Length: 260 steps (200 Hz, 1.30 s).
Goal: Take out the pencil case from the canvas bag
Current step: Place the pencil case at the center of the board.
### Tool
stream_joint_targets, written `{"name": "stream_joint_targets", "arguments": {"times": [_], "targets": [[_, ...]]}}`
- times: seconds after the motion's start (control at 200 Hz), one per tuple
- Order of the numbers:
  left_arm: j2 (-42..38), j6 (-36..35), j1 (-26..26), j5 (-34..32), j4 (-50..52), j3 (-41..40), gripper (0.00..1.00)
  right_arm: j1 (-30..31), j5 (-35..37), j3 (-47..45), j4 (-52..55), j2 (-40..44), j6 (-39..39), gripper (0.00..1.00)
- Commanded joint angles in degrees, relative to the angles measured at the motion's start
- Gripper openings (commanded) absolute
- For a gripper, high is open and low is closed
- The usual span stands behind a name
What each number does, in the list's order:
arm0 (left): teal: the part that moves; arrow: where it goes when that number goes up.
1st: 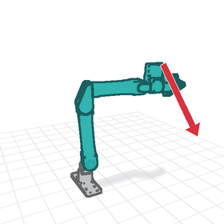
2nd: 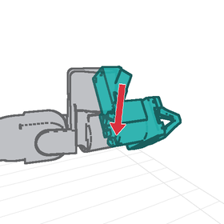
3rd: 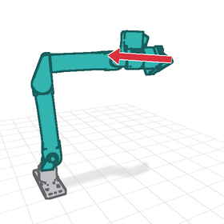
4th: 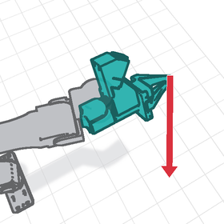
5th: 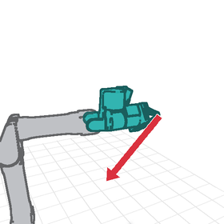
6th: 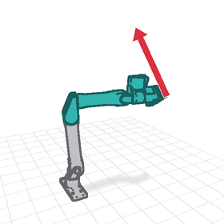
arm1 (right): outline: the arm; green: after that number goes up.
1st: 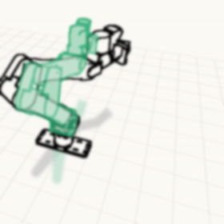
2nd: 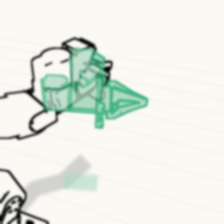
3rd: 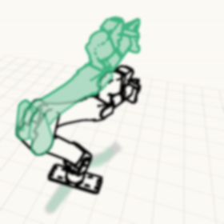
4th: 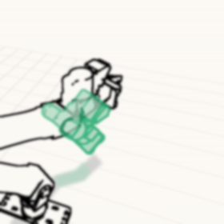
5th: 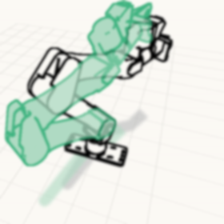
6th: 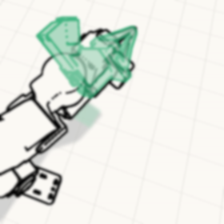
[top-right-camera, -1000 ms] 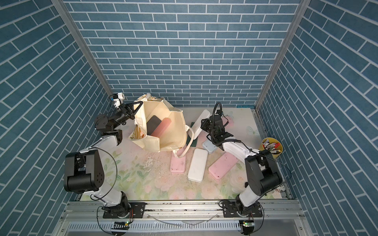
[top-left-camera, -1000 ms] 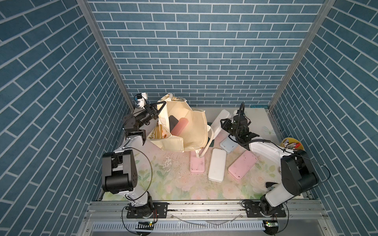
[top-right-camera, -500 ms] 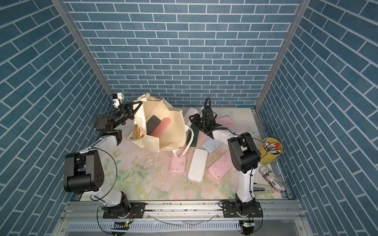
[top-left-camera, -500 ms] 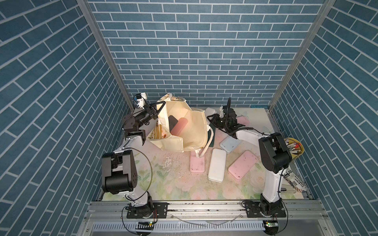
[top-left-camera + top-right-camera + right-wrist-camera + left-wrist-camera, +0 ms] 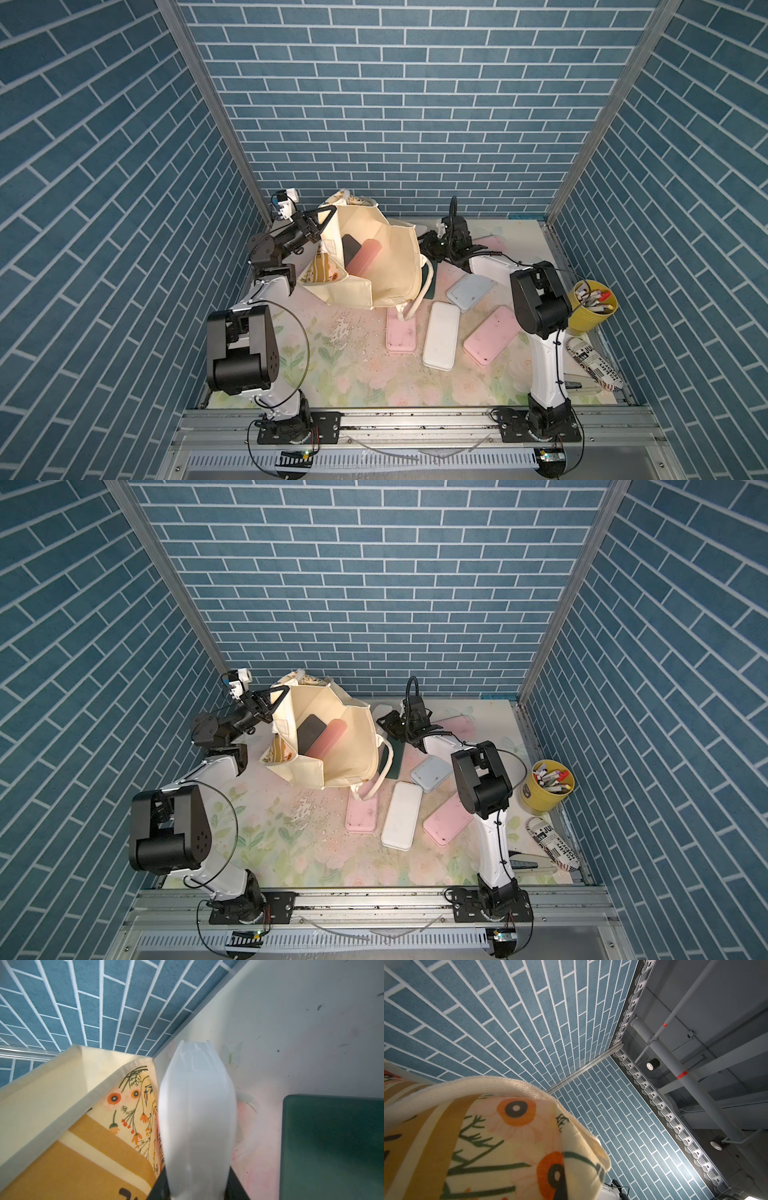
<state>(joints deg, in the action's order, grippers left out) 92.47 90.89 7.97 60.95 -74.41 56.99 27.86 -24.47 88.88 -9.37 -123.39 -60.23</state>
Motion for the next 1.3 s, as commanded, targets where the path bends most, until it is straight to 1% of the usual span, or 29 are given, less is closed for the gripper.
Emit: {"name": "stream_joint_targets", "arguments": {"times": [0.0,0.21,0.51,0.57,0.64,0.68,0.76,0.87,1.045,1.065,1.11,1.295], "targets": [[-2.29,-0.17,0.28,-1.46,-5.31,1.63,0.04,0.37,-2.39,3.45,3.38,-1.83,-2.46,0.0],[-2.34,-0.1,0.29,-1.62,-5.13,1.47,0.04,0.71,-4.89,7.32,7.84,-6.17,-2.88,0.0],[-2.33,-0.1,0.29,-1.8,-5.04,1.46,0.04,0.75,-4.79,7.8,9.76,-6.86,-2.87,0.0],[-2.39,-0.1,0.29,-1.72,-5.04,1.46,0.04,0.74,-4.8,7.89,9.93,-6.86,-2.87,0.05],[-2.4,-0.1,0.28,-1.72,-5.07,1.46,0.04,0.8,-3.86,8.29,11.45,-6.82,-2.83,0.2],[-2.38,-0.06,0.25,-1.71,-5.05,1.46,0.04,0.8,-2.66,8.61,13.23,-6.49,-2.48,0.26],[-2.36,-0.1,0.29,-1.72,-5.05,1.46,0.04,0.84,0.25,8.74,16.27,-5.31,-0.86,0.33],[-2.39,-0.1,0.27,-1.8,-5.04,1.46,0.04,0.84,2.78,8.43,18.49,-3.46,0.76,0.38],[-2.38,-0.1,0.25,-1.8,-5.11,1.38,0.04,1.22,3.44,8.39,20.09,-2.64,1.84,0.44],[-2.41,-0.09,0.29,-1.8,-5.13,1.37,0.04,1.28,3.53,8.48,20.36,-0.97,2.08,0.45],[-2.44,-0.08,0.25,-1.8,-5.13,1.37,0.04,1.46,3.8,8.7,21.0,-0.55,2.47,0.46],[-2.55,-0.04,0.26,-1.8,-5.24,1.43,0.04,2.26,4.23,8.71,21.98,0.56,3.0,0.48]]}}
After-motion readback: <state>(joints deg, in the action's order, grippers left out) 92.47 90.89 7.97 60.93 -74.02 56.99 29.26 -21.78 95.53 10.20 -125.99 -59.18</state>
